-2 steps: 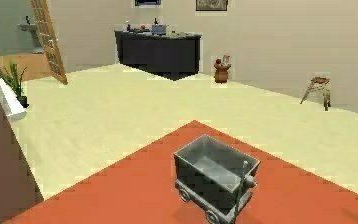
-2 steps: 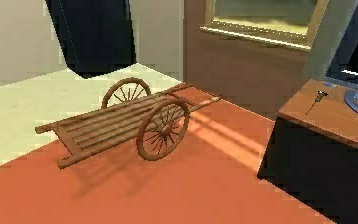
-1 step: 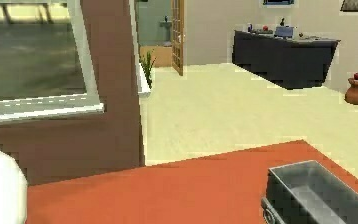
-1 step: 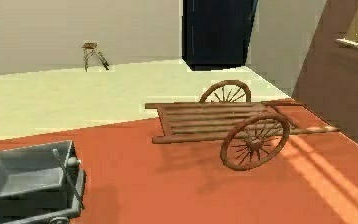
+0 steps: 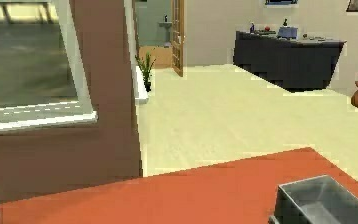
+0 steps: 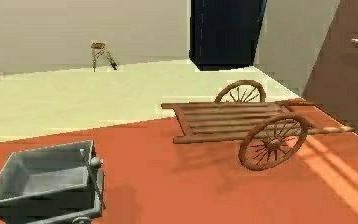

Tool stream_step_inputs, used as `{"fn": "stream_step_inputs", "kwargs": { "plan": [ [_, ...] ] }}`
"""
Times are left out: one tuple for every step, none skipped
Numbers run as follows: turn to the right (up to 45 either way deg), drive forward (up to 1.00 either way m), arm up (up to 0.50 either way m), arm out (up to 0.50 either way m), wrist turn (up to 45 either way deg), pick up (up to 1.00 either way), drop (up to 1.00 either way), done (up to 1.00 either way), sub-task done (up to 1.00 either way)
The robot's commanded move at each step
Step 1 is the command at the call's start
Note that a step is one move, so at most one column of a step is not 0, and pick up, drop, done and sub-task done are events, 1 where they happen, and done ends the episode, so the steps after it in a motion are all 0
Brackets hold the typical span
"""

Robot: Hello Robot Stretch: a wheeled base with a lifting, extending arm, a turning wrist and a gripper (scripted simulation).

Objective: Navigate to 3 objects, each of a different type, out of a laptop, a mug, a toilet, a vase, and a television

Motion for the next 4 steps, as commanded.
{"fn": "stream_step_inputs", "kwargs": {
  "plan": [
    [-45.0, 0.0, 0.0, 0.0, 0.0, 0.0, 0.0, 0.0, 0.0],
    [-21.0, 0.0, 0.0, 0.0, 0.0, 0.0, 0.0, 0.0, 0.0],
    [0.0, 0.0, 0.0, 0.0, 0.0, 0.0, 0.0, 0.0, 1.0],
    [-45.0, 0.0, 0.0, 0.0, 0.0, 0.0, 0.0, 0.0, 0.0]
  ]
}}
